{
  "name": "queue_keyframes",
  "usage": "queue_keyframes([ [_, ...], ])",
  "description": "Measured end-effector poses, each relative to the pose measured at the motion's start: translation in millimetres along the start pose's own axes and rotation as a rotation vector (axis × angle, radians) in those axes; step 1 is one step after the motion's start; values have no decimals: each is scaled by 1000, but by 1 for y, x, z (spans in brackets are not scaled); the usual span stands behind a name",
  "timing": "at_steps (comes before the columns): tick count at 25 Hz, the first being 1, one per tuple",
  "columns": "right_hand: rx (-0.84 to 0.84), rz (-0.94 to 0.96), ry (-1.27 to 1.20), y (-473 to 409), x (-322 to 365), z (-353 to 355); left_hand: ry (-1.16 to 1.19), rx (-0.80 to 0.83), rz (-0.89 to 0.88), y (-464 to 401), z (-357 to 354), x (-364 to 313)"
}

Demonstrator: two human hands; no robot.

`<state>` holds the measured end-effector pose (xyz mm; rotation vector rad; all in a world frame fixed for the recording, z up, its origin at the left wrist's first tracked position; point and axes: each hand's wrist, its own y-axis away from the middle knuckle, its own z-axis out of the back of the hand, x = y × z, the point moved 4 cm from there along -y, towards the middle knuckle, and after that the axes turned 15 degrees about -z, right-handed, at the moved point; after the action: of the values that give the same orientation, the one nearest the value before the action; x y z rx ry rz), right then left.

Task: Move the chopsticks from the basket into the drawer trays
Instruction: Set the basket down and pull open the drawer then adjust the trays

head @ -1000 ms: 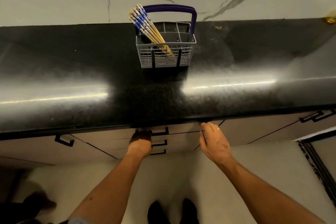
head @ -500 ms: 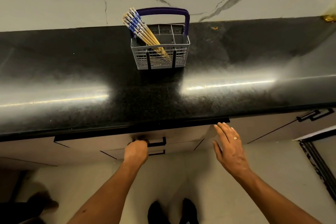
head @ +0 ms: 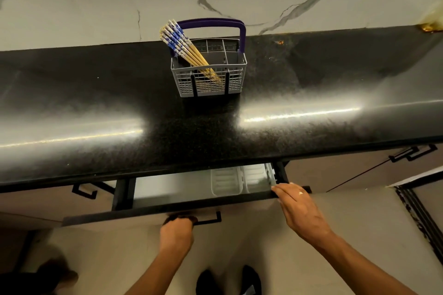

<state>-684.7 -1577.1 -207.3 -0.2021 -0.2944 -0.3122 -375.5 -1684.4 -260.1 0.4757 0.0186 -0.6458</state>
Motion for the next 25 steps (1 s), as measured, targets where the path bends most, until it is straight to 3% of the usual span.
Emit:
queue_keyframes([
  [3, 62, -24, -19, 36, -1, -1, 80, 42, -28, 28, -5, -13],
  [6, 65, -25, -30, 65, 0, 5, 312, 161, -84, 66, 0, -34],
  [10, 46, 40, -42, 94, 5, 18, 928, 278, -144, 104, 31, -54],
  [12, 31, 58, -72, 103, 7, 24, 1161, 245, -119, 96, 43, -56],
  [14, 21, 72, -94, 112, 7, 31, 1278, 96, 25, 76, 46, -53],
  [16, 45, 85, -94, 119, 9, 38, 1191, -75, 162, 54, 44, -46],
  [18, 103, 66, -101, 125, 10, 45, 1003, -110, 208, 33, 35, -44],
  [21, 208, 49, -122, 132, 13, 52, 819, -18, 233, 13, 18, -47],
  [25, 253, -110, -212, 124, 13, 51, 744, 82, 244, 10, -2, -58],
])
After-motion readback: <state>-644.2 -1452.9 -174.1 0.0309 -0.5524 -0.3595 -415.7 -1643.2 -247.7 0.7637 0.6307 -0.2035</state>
